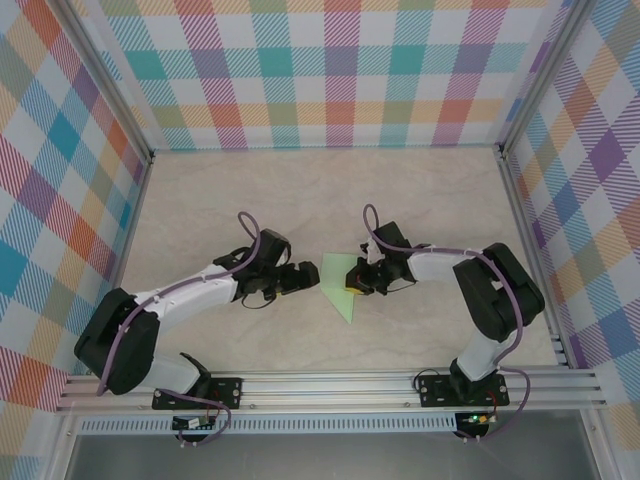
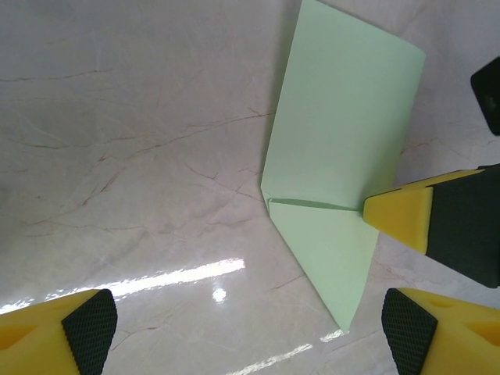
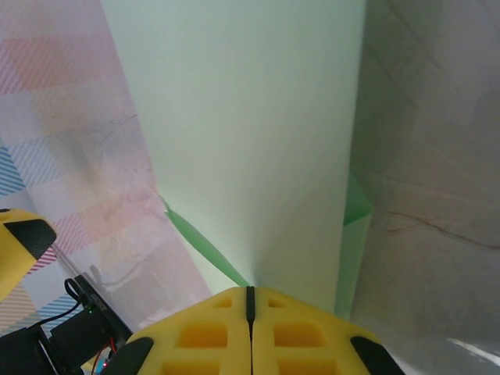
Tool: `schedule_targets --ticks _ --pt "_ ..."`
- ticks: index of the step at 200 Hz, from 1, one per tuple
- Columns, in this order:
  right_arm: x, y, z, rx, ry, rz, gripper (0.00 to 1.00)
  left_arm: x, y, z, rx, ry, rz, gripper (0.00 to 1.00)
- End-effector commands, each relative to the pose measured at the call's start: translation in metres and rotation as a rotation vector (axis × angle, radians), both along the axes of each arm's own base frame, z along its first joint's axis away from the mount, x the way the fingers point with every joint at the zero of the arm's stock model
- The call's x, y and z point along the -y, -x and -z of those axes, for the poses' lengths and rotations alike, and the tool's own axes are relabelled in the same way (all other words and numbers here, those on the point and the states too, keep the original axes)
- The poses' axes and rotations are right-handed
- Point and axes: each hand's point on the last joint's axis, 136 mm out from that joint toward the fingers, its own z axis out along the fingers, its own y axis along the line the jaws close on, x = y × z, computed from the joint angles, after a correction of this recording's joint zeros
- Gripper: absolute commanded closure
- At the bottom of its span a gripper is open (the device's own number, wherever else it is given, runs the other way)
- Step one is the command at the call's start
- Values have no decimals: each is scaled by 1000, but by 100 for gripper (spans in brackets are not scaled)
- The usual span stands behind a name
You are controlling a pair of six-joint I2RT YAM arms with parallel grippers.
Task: Fold a paper plane with a square sheet of paper (pick it up from the middle)
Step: Fold the wing for the fifth time at the center of the table.
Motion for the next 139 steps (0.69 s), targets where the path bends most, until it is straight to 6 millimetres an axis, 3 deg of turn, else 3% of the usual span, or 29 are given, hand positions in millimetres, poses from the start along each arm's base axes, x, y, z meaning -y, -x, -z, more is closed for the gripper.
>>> schedule_targets --ticks 1,71,139 --pt "2 3 8 -8 -27 -2 94 14 -10 -11 11 50 16 10" --pt "9 8 20 -20 -61 2 93 36 -11 0 -58 90 24 15" --pt "14 9 26 -26 -61 12 92 58 -12 20 -144 94 9 38"
